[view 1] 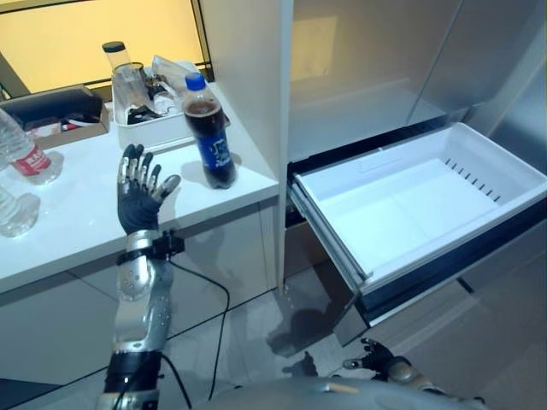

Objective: Take the drinks into the refrigerator

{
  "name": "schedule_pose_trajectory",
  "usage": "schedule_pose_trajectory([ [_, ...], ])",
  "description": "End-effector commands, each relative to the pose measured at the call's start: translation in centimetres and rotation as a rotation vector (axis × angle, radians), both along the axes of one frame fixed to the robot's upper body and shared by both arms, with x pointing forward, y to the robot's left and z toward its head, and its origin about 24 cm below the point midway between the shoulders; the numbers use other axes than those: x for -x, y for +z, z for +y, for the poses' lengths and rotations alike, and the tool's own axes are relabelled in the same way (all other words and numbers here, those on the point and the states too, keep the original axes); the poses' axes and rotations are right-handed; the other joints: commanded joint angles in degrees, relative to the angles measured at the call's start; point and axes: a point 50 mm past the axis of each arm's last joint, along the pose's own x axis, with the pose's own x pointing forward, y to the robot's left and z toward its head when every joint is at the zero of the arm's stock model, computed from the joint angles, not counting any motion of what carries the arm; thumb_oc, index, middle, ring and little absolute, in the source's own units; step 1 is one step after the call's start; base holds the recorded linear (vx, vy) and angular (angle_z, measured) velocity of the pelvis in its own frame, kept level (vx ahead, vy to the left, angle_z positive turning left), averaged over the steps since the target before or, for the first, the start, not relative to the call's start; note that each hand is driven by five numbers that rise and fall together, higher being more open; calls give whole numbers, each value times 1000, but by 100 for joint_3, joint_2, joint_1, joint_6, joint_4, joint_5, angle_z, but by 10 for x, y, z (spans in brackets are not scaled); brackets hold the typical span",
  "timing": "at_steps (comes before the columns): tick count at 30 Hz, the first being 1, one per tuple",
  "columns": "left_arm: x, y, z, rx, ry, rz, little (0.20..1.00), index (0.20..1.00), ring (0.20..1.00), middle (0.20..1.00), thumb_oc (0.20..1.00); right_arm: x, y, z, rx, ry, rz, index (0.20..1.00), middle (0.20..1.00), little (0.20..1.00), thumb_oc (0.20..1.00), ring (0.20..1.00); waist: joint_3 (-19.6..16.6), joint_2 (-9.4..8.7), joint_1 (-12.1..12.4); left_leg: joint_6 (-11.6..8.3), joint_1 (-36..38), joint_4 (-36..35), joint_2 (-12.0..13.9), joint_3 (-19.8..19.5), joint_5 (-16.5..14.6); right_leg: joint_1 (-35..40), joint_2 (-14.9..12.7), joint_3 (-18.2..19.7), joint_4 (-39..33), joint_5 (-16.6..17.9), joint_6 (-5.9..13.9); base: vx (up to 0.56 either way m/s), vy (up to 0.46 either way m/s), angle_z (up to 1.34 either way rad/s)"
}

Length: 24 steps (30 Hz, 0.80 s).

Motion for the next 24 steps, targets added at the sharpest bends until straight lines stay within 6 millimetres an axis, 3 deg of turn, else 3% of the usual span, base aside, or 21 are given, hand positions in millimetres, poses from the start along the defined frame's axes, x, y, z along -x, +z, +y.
schedule_pose_trajectory([
  [1, -10, 32, 15, -147, 55, -92, 1000, 1000, 1000, 1000, 1000, 1, -4, 23, -43, 66, 27, 1000, 1000, 1000, 1000, 1000, 9, -342, -112, 135, -324, -6, -207, -36, -36, 338, -203, 135, 55, -254, 313, 0, 0, 0],
  [15, -67, 14, 27, -206, 3, 170, 1000, 1000, 1000, 1000, 1000, 12, -7, 25, -43, 103, 67, 1000, 1000, 1000, 1000, 1000, -83, -322, -329, 108, -312, -6, -195, 34, -18, 317, -208, 160, 55, -200, 369, 0, 0, 0],
  [24, -84, 5, 25, -180, -30, 257, 1000, 1000, 1000, 1000, 1000, 16, -8, 25, -33, 103, 78, 1000, 1000, 1000, 1000, 1000, -110, -326, -436, 105, -315, -6, -179, 100, -9, 258, -207, 236, 55, -165, 394, 0, 0, 0],
])
